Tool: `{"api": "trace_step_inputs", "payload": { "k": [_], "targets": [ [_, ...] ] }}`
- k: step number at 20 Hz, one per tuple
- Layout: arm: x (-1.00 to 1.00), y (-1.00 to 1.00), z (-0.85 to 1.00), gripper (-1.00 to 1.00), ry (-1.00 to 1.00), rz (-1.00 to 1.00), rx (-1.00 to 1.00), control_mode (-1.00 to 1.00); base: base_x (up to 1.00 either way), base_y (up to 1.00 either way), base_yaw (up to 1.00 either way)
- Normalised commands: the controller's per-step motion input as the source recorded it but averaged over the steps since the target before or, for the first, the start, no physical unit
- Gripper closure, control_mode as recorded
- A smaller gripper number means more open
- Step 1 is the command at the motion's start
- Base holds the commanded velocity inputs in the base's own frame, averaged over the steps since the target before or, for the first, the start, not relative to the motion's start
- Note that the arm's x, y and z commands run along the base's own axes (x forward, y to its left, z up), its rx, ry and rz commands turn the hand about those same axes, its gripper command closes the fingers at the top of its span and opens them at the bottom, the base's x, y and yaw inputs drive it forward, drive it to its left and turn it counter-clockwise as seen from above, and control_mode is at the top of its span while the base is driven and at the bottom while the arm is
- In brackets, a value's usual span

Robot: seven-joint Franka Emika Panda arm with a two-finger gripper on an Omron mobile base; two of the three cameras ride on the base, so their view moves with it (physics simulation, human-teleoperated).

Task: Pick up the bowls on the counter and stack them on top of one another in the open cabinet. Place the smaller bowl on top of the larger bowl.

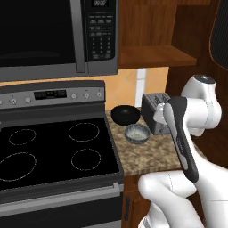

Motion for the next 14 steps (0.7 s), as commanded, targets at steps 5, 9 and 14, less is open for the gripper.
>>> {"api": "trace_step_inputs", "payload": {
  "k": [5,9,14],
  "targets": [
    [0.29,0.00,-0.23,-1.00,0.13,-0.02,0.07,-1.00,0.00,0.00,0.00],
    [0.32,0.00,-0.23,-1.00,0.06,-0.03,0.00,-1.00,0.00,0.00,0.00],
    [0.28,0.00,-0.39,-1.00,0.00,-0.03,0.00,-1.00,0.00,0.00,0.00]
  ]
}}
